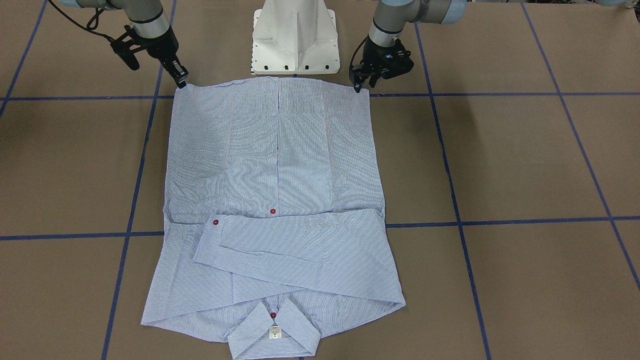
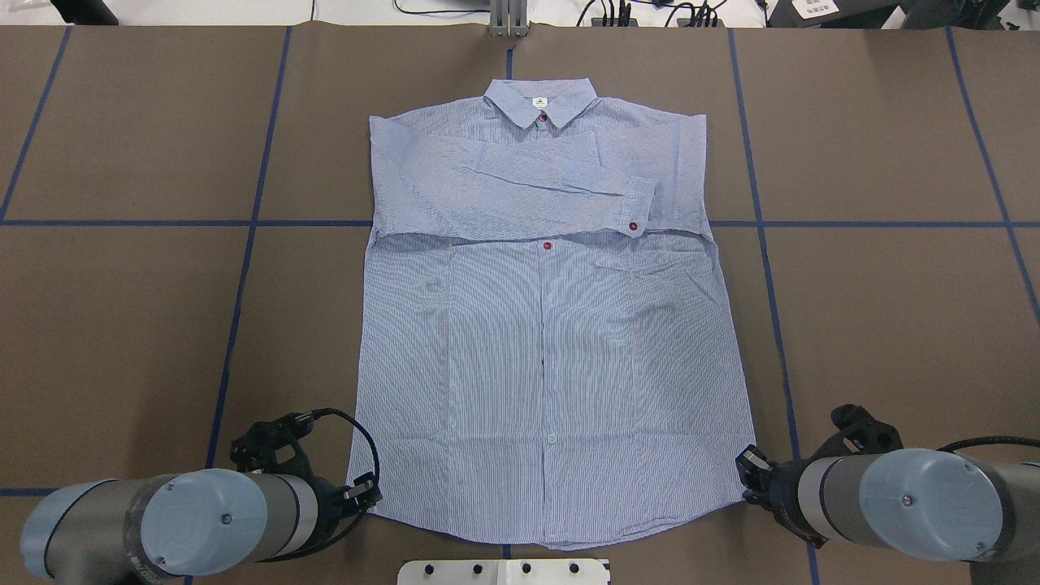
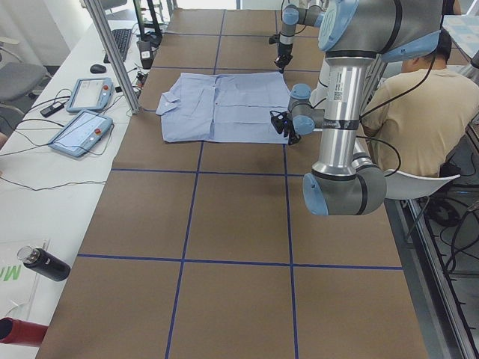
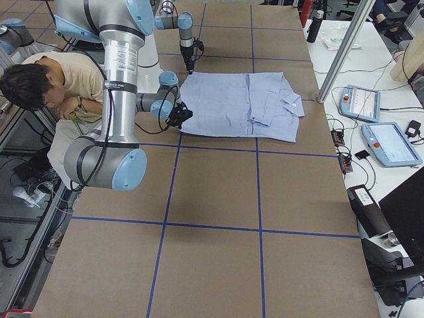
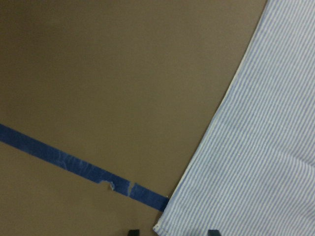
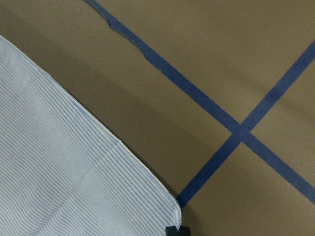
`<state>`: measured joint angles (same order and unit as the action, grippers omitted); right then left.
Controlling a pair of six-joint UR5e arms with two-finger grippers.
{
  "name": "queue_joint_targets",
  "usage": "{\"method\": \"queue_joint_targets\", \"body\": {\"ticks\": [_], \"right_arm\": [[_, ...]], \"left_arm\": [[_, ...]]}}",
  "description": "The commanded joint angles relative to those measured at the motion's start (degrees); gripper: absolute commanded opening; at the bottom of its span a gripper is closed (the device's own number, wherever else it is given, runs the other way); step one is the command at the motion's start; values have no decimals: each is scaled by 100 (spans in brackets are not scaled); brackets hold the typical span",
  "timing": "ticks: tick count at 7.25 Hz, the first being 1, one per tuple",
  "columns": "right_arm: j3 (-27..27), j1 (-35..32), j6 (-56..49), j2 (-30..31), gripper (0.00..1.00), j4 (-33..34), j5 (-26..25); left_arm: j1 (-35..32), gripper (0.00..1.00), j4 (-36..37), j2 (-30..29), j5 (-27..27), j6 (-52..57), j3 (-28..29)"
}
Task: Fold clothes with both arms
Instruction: 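Grasp both hem corners with the left and right grippers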
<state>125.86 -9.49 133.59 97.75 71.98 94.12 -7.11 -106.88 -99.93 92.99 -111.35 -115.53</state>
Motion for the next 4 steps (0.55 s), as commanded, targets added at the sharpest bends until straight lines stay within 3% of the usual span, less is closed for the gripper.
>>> {"method": "queue_joint_targets", "body": {"ticks": [1, 3, 4], "right_arm": [[0, 0, 0, -2, 0, 0, 1], [8, -9, 0, 7, 0, 0, 1], [8, -9, 0, 7, 0, 0, 1]], "left_arm": [[8, 52, 0, -35, 0, 0, 56], [8, 45, 17, -35, 0, 0, 57], [8, 33, 9, -27, 0, 0, 57]]}}
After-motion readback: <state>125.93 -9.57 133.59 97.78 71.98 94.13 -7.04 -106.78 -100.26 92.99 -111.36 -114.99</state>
